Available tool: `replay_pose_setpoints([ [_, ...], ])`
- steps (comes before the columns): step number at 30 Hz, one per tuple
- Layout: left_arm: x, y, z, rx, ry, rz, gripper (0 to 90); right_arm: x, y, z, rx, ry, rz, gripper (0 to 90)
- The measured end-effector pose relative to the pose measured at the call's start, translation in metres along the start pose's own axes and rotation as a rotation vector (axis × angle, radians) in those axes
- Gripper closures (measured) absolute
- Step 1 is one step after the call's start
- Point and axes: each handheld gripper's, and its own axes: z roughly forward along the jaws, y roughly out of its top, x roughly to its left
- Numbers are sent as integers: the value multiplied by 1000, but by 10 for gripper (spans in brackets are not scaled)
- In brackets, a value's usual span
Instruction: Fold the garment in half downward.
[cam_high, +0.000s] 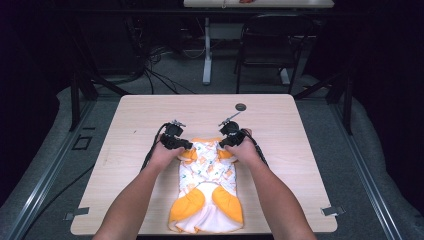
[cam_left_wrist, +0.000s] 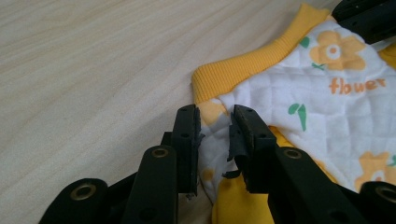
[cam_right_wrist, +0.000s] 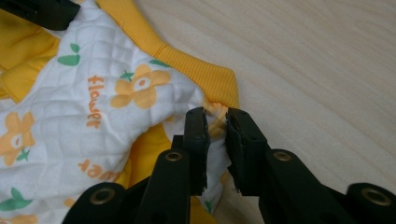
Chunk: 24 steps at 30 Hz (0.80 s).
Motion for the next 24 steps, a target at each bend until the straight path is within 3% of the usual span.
replay_pose_setpoints([
  [4,3,0,1,22,2,41,756,0,-1,2,27,-7,-36,850],
  [8,3,0,0,30,7,61,770,0,-1,2,30,-6,-51,853],
  [9,2,1,1,38,6,60,762,1,-2,3,16,-2,-28,828],
  [12,3,2,1,35,-1,52,716,-2,-1,1,27,-5,-27,767],
  [13,2,2,1,34,0,50,716,-1,-2,3,-9,-8,-2,767],
  [14,2,2,1,33,1,49,717,-3,-1,2,21,-4,-19,777],
  [19,-1,3,2,48,16,102,737,-2,-1,3,29,1,-46,829],
  [24,0,3,1,58,7,102,832,2,-1,4,21,5,-48,900],
])
